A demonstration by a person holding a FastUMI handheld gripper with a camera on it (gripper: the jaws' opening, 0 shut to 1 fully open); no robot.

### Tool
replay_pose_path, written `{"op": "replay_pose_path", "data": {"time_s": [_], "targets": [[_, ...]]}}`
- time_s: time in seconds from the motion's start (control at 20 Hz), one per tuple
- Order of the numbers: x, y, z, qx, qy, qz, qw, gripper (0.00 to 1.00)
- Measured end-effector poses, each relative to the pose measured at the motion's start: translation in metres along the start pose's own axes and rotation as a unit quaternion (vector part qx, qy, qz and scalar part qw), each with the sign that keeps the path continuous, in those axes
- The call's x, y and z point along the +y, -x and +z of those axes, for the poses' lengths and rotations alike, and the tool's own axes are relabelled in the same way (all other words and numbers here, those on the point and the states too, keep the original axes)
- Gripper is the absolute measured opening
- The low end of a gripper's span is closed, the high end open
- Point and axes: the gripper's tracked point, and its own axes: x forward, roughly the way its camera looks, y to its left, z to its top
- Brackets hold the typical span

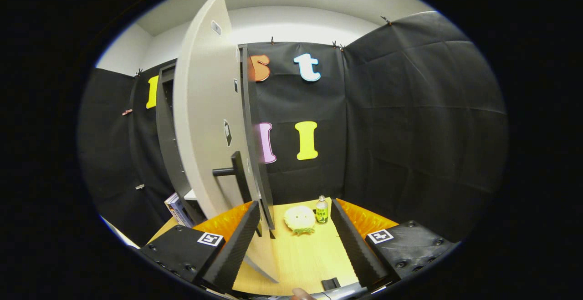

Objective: Open the shoe cabinet door, grab the shoes and put them into the shoe cabinet, then close the shoe cabinet door.

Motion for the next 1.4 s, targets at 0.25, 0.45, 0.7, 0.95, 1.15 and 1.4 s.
{"op": "replay_pose_path", "data": {"time_s": [0.25,0.45,0.7,0.95,1.15,1.4], "targets": [[-0.016,0.001,-0.011,0.015,-0.009,0.041,0.999,0.98],[-0.014,0.001,-0.010,0.001,-0.003,0.023,1.000,0.98],[0.005,0.006,-0.014,-0.002,-0.013,0.013,1.000,0.98],[0.041,0.015,-0.020,-0.006,-0.013,-0.002,1.000,0.98],[0.097,0.005,-0.019,-0.004,-0.006,0.002,1.000,0.98],[0.150,0.001,-0.024,-0.008,-0.006,0.007,1.000,0.98]]}}
